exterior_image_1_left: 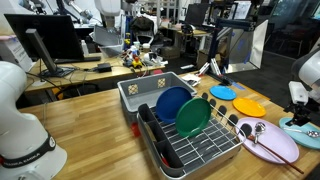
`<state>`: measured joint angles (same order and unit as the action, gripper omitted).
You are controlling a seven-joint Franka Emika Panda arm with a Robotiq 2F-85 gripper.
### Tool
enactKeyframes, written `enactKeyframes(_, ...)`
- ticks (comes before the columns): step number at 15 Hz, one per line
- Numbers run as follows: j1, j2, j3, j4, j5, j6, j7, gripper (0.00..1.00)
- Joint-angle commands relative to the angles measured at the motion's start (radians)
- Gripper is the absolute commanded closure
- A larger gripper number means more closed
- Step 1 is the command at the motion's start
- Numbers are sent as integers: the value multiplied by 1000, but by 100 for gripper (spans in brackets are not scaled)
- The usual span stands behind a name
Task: Move the spoon from the orange plate to the light-blue plate
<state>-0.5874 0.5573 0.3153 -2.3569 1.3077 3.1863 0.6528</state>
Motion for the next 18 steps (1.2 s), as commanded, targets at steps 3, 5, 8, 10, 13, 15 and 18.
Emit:
enactKeyframes(3,0,-40,33,-13,0,1,-30,0)
enactKeyframes(5,-3,-46,33,-21,0,1,-37,0)
enactKeyframes(8,-6,-46,33,-24,0,1,-43,0)
enactKeyframes(10,-6,-46,33,-24,0,1,-43,0)
enactKeyframes(13,-6,-46,33,-24,0,1,-43,0)
enactKeyframes(15,-6,-46,33,-24,0,1,-43,0)
enactKeyframes(18,-6,-46,33,-24,0,1,-43,0)
